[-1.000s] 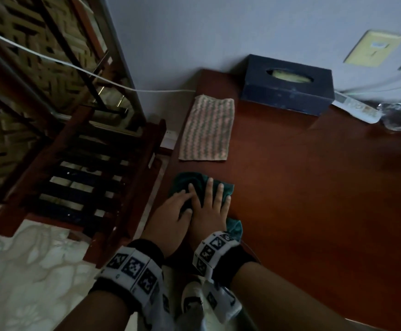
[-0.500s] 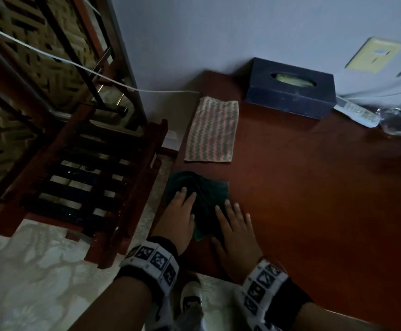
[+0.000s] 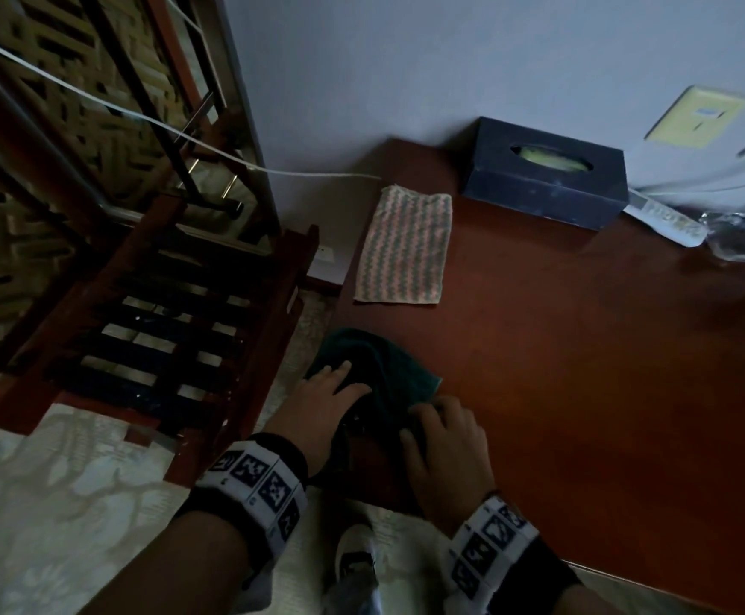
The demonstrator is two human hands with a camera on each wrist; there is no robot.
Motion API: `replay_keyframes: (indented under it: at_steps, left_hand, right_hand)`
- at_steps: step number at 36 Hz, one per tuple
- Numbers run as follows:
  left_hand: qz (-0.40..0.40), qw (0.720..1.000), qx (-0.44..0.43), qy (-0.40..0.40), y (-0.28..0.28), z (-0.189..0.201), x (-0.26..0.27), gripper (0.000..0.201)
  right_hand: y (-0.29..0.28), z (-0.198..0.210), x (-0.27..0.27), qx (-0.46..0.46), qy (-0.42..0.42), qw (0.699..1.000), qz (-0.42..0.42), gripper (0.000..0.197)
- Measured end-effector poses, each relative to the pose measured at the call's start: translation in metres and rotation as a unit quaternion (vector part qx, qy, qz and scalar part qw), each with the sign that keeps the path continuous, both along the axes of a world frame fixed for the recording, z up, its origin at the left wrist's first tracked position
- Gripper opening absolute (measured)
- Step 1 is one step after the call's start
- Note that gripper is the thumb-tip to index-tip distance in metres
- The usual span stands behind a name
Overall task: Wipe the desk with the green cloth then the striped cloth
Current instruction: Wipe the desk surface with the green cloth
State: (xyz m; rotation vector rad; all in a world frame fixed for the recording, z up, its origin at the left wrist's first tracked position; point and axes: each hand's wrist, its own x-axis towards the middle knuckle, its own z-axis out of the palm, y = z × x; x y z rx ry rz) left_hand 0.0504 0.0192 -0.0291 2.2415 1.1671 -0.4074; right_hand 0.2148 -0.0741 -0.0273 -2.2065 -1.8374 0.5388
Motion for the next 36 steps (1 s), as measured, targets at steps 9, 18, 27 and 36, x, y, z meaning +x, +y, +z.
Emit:
replay_keyframes:
  at_steps: [9,18,27,36]
  left_hand:
    - [0.075,0.997,0.034,0.003,-0.016,0.000,0.026,0.058]
    - [0.017,0.999,0.019,0.037,-0.025,-0.012,0.019,0.065]
    - [0.050,0.997,0.058,-0.022,-0.030,-0.005,0.020,0.054]
    - [0.080,0.991,0.099,-0.041,-0.032,0.000,0.032,0.037]
  right_hand:
    - [0.033,-0.011,0.009,-0.134,-0.111,0.979,0.108,0.057]
    - [0.056,-0.011,0.040,-0.145,-0.120,0.975,0.119,0.063]
    - [0.006,-0.007,0.029,0.034,-0.087,0.980,0.178,0.027]
    - [0.006,-0.012,0.008,-0.080,-0.006,0.987,0.138,0.016]
